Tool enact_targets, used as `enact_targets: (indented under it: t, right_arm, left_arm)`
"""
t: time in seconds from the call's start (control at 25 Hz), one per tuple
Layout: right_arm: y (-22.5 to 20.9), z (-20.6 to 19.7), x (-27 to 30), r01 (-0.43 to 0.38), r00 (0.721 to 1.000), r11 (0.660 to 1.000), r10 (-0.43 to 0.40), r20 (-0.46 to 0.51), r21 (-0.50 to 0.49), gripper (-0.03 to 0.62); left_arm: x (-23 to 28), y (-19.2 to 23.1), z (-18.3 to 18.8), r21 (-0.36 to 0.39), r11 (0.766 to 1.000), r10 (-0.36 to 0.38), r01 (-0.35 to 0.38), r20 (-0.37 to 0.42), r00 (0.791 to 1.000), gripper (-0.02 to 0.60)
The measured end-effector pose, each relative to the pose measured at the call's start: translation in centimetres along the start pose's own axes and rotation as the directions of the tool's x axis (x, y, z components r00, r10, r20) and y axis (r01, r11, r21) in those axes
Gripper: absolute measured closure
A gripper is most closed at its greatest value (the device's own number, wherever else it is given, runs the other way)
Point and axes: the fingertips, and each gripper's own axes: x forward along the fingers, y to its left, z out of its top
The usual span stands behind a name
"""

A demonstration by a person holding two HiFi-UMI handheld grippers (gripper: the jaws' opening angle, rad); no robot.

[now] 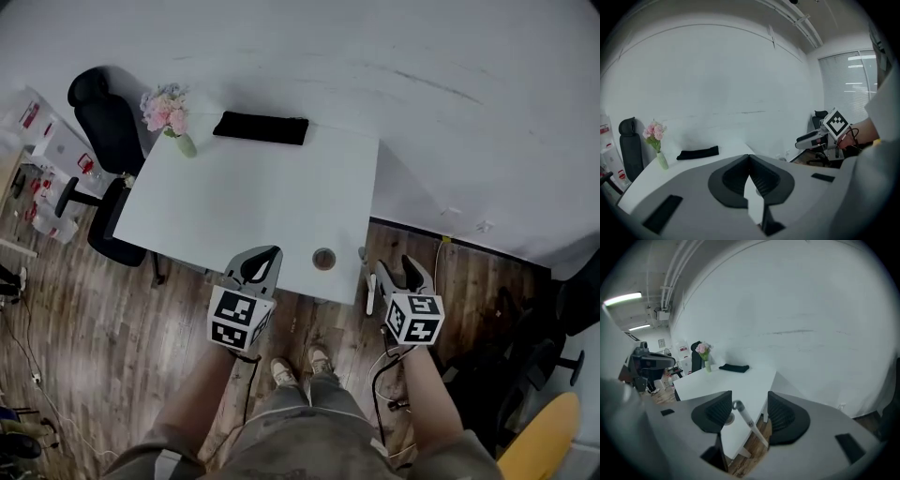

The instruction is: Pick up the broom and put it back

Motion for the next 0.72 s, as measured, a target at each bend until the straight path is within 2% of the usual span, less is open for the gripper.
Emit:
enact_targets:
  t: [0.12, 0.24, 0.36, 0.48, 0.6, 0.72]
  right_arm:
    - [0.2, 4.8, -2.9, 0.014, 0.995, 0.996, -0.005, 0.097, -0.087, 0.399]
    - [1.7, 9.0, -6.3, 0.001, 0.981, 0.990, 0.026, 0.190, -0.142, 0.408]
    - [3.5, 12.5, -9.8, -0.058, 0.961, 0.990, 0.091, 0.262, -0.130, 0.427]
    - [5.4, 15.6, -13.5, -0.130, 0.924, 0.986, 0.159, 0.347, -0.105, 0.465]
    - [7.3, 17.8, -16.7, -0.171, 0.889, 0.980, 0.199, 0.412, -0.104, 0.479]
    - [8.8, 18.5, -19.2, -0.190, 0.872, 0.974, 0.225, 0.435, -0.123, 0.490]
  left_arm:
    - [-1.3, 0.1, 3.2, 0.017, 1.000, 0.008, -0.009, 0.058, 0.998, 0.565]
    - [-3.3, 0.2, 6.4, 0.032, 0.999, 0.011, -0.015, 0.125, 0.992, 0.565]
    - [-5.7, 0.2, 9.5, 0.072, 0.996, 0.038, -0.054, 0.200, 0.979, 0.565]
    - [-8.1, 0.0, 11.9, 0.086, 0.993, 0.052, -0.077, 0.261, 0.964, 0.565]
    - [-10.3, -0.2, 13.4, 0.112, 0.989, 0.063, -0.099, 0.292, 0.954, 0.565]
    - [-12.3, -0.8, 14.1, 0.154, 0.981, 0.065, -0.117, 0.310, 0.949, 0.565]
